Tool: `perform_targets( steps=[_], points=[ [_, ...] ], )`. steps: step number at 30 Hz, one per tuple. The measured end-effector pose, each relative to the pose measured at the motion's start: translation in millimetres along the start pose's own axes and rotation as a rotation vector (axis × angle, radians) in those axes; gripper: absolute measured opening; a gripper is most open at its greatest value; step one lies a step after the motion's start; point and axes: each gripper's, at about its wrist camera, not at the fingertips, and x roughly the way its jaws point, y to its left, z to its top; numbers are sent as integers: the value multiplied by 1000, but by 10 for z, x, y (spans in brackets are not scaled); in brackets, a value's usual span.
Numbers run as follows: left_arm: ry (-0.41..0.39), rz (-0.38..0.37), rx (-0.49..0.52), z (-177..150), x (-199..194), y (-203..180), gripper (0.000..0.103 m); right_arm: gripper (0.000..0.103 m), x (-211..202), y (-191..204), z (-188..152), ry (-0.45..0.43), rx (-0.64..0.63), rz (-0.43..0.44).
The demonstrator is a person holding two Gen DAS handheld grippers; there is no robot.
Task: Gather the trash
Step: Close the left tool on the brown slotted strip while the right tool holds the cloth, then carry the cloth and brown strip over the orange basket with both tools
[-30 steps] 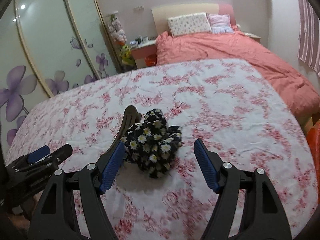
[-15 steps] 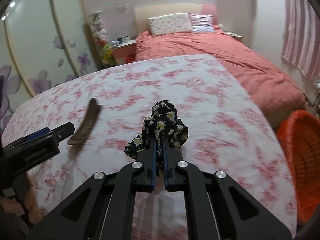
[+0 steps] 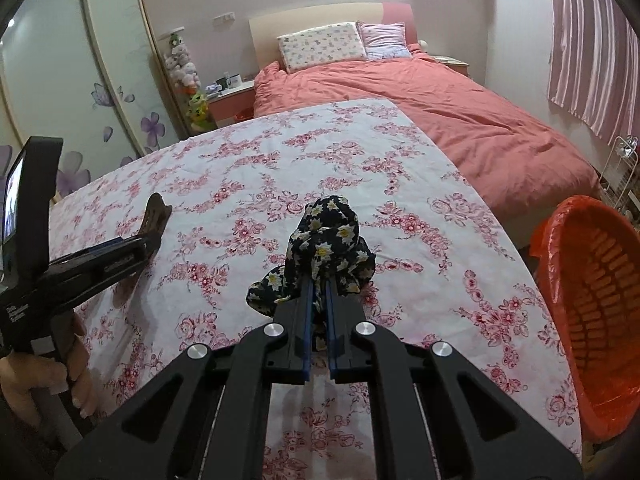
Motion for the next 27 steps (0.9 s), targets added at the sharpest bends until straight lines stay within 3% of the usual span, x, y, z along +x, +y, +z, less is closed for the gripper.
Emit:
perform_targets(
  steps=[7,17,27],
  points=[
    [-3,10,11,22,15,-81,34,6,-9,-23,-4,1,2,2],
    [-3,9,26,-4,-7,-117,33,6,-11,-24,-5,1,0,2],
    [1,-54,42,-456,-372,93,33,6,-3,-14,-65,6,-8,-2]
  ],
)
